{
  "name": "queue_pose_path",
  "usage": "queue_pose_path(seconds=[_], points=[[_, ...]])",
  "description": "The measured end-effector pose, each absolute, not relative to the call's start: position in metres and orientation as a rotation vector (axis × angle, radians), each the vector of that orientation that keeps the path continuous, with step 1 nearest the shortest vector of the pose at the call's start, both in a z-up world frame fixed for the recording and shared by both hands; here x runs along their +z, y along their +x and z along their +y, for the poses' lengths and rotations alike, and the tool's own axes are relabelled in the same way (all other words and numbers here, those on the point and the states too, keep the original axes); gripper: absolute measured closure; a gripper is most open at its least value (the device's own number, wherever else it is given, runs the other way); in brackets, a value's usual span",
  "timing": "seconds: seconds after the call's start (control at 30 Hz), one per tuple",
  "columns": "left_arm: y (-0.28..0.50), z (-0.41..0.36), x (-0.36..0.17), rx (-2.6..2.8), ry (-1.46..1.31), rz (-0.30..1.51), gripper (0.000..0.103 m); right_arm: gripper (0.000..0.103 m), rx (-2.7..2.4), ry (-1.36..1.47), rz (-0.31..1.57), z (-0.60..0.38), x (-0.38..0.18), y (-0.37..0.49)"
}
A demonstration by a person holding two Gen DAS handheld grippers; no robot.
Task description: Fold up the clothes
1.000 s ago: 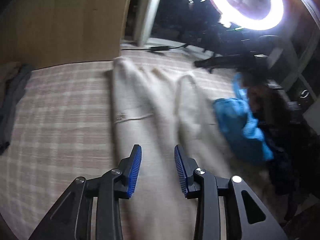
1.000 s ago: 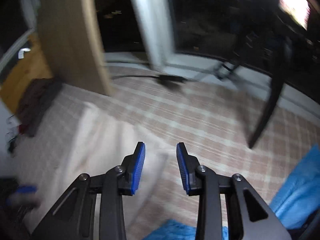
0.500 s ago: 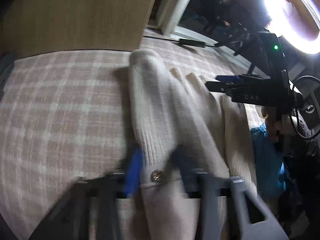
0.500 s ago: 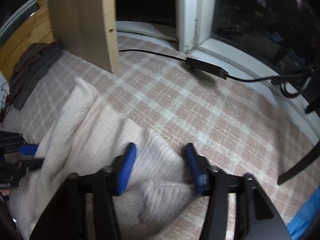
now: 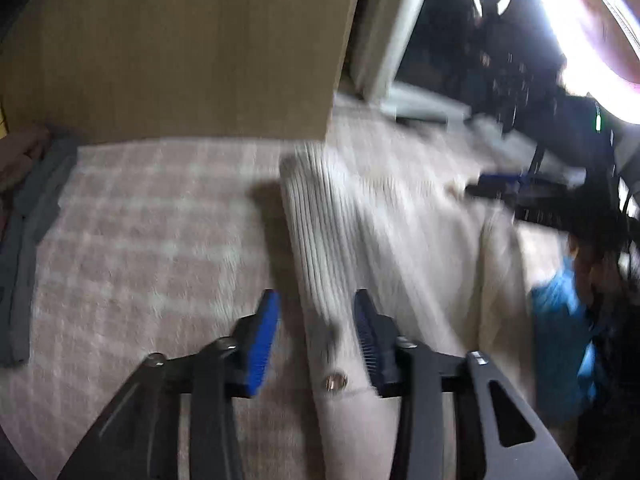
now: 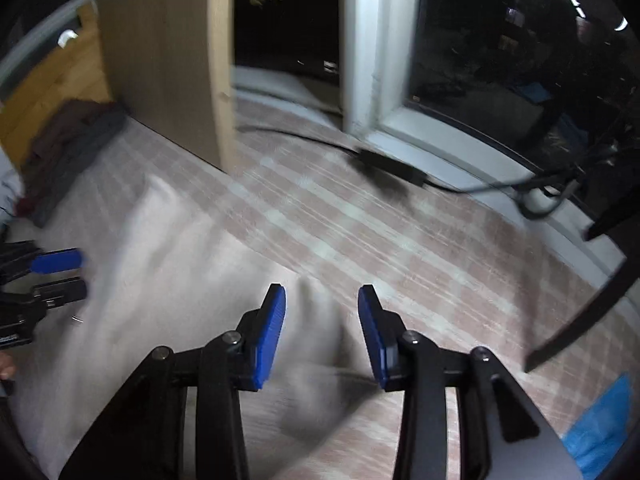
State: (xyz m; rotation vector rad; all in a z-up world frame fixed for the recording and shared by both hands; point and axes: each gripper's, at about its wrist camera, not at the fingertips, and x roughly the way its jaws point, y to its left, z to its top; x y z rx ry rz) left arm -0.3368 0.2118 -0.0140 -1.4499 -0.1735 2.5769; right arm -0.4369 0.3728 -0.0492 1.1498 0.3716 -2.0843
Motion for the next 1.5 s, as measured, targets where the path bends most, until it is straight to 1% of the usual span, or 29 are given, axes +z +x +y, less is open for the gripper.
queue_pose_path(seconds=[0.07,0.1,0.13,0.23,0.3,0.37,0.43,0.53,0.6,0.7,0.77,0.83,0.9,1.0,1.1,1.17,1.27,1.33,1.37,1.43,1.5], points=[[-0.341,0.213,-0.011,2.571,-1.432,-0.181,0.063,0.073,-2.003,1.138,0.343,0.358,-0.049,-0.434],[-0.343,0.215,-0.01,2.561,-1.433,-0.175,0.063,0.085,-1.975,1.143,0.35,0.35,-0.052,-0.433],[-0.345,0.217,-0.01,2.551,-1.433,-0.169,0.063,0.086,-1.93,1.163,0.352,0.342,-0.057,-0.435],[-0.349,0.226,-0.011,2.509,-1.436,-0.162,0.063,0.086,-1.837,1.238,0.283,0.322,-0.067,-0.438],[-0.346,0.235,-0.01,2.497,-1.427,-0.127,0.063,0.086,-1.825,1.232,0.266,0.315,-0.066,-0.437],[-0.34,0.241,-0.01,2.501,-1.41,-0.102,0.063,0.086,-1.823,1.201,0.304,0.304,-0.066,-0.436],[-0.339,0.243,-0.015,2.487,-1.419,-0.124,0.063,0.085,-1.794,1.194,0.327,0.294,-0.068,-0.432],[-0.34,0.243,-0.031,2.495,-1.472,-0.131,0.063,0.087,-1.792,1.197,0.429,0.276,-0.073,-0.425],[-0.333,0.239,-0.024,2.56,-1.46,-0.173,0.063,0.087,-1.872,1.129,0.408,0.282,-0.057,-0.422],[-0.319,0.232,-0.01,2.591,-1.432,-0.194,0.063,0.087,-1.852,1.049,0.315,0.282,-0.04,-0.413],[-0.308,0.227,-0.004,2.576,-1.418,-0.235,0.063,0.087,-1.83,1.075,0.359,0.265,-0.054,-0.408],[-0.298,0.224,0.001,2.561,-1.409,-0.266,0.063,0.086,-1.806,1.168,0.414,0.25,-0.08,-0.412],[-0.289,0.225,0.003,2.548,-1.431,-0.238,0.063,0.086,-1.812,1.171,0.361,0.259,-0.081,-0.413],[-0.269,0.225,0.012,2.528,-1.422,-0.215,0.063,0.086,-1.853,1.136,0.228,0.307,-0.047,-0.409],[-0.252,0.235,0.021,2.472,-1.38,-0.239,0.063,0.086,-1.979,1.133,0.176,0.378,-0.025,-0.402],[-0.247,0.249,0.024,2.439,-1.342,-0.234,0.063,0.086,-2.007,1.201,0.145,0.413,-0.03,-0.4],[-0.241,0.283,0.024,2.364,-1.282,-0.158,0.063,0.086,-1.957,1.318,0.13,0.438,-0.058,-0.388],[-0.244,0.301,0.008,2.318,-1.32,-0.09,0.061,0.086,-1.929,1.373,0.15,0.43,-0.086,-0.386],[-0.247,0.309,-0.001,2.301,-1.351,-0.055,0.062,0.086,-1.926,1.393,0.157,0.425,-0.095,-0.385],[-0.252,0.311,-0.02,2.303,-1.453,-0.002,0.066,0.085,-1.953,1.408,0.141,0.422,-0.094,-0.383],[-0.242,0.295,-0.009,2.319,-1.445,-0.095,0.067,0.085,-1.964,1.394,0.093,0.426,-0.08,-0.374]])
